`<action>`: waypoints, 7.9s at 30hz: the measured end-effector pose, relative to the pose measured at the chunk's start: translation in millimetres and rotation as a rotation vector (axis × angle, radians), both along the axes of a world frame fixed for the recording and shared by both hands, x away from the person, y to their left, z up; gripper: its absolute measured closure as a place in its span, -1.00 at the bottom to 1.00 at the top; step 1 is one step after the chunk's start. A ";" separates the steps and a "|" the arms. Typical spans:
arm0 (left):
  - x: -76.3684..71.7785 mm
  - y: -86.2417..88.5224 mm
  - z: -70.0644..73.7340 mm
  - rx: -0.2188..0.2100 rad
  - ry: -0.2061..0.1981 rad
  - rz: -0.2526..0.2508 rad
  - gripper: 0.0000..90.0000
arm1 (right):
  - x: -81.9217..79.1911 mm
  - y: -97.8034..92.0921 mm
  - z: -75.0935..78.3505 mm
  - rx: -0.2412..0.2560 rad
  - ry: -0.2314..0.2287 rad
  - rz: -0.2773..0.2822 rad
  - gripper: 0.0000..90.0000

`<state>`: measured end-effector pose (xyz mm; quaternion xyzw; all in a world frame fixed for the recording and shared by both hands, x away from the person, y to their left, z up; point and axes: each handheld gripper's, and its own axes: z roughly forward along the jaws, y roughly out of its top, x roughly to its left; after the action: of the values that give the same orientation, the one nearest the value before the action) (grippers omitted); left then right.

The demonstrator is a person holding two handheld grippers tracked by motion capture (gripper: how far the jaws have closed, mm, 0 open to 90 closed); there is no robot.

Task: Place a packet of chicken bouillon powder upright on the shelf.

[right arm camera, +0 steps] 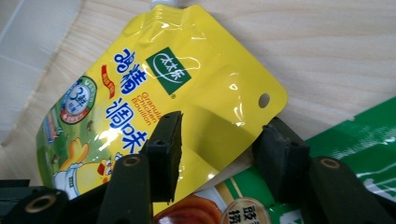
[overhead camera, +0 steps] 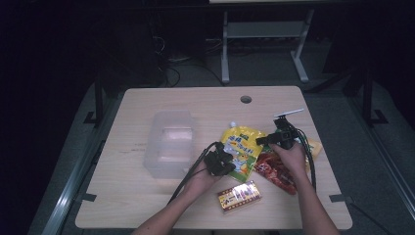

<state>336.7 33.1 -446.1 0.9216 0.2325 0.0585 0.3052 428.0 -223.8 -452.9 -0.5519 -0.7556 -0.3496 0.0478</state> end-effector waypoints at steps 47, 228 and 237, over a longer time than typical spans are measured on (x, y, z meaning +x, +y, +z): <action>-3.7 1.2 12.9 -0.090 0.041 -0.005 0.68 | -13.6 19.4 31.0 0.018 -0.129 0.114 1.00; -115.5 76.4 28.9 -0.264 -0.054 -0.130 -0.39 | -40.7 263.2 96.0 0.204 -0.522 0.424 1.00; -113.7 78.2 29.3 -0.271 -0.055 -0.117 -0.39 | -43.6 257.0 81.0 0.209 -0.531 0.428 0.98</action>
<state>223.1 111.2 -416.8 0.8820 0.1757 0.0341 0.4360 384.4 33.2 -371.9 -0.2634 -0.8003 -0.5382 -0.0217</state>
